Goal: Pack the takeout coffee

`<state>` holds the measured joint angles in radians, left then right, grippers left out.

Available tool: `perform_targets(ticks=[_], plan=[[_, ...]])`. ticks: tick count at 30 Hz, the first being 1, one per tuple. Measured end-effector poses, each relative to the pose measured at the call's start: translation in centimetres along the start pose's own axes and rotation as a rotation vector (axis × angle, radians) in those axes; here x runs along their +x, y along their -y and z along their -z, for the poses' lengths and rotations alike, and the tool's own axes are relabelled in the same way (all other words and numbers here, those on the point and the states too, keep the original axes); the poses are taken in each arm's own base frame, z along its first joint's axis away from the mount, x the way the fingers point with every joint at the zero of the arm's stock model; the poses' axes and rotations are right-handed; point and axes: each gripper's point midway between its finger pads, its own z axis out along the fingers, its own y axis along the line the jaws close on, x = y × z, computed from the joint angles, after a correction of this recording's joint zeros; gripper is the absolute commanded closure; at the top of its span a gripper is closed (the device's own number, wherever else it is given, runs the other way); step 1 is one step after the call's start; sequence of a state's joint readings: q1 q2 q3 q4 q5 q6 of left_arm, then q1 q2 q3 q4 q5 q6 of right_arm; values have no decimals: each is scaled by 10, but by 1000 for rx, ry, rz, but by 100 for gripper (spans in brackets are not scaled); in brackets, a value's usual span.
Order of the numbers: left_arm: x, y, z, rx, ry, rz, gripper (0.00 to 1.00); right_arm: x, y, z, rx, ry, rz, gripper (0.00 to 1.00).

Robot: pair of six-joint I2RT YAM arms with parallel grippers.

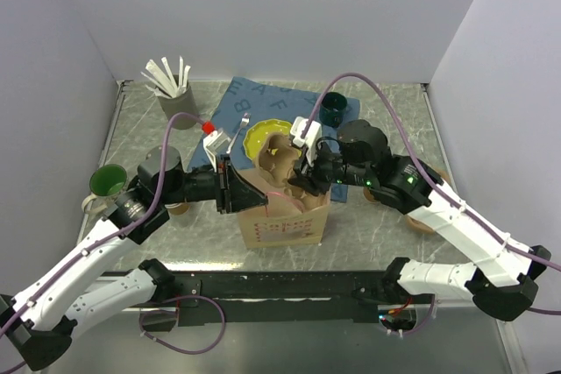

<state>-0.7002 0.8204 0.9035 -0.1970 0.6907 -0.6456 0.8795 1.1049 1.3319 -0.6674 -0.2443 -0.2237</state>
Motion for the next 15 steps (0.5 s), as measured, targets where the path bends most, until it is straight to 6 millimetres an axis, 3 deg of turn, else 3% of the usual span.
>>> perform_targets(ticks=[10,15], plan=[[2,7,10,7,22,-18,73,28,-14,0,-111,-143,76,66],[4,2,11,-27,17,-9,59,36,-20,-3,-168,-184,102,66]])
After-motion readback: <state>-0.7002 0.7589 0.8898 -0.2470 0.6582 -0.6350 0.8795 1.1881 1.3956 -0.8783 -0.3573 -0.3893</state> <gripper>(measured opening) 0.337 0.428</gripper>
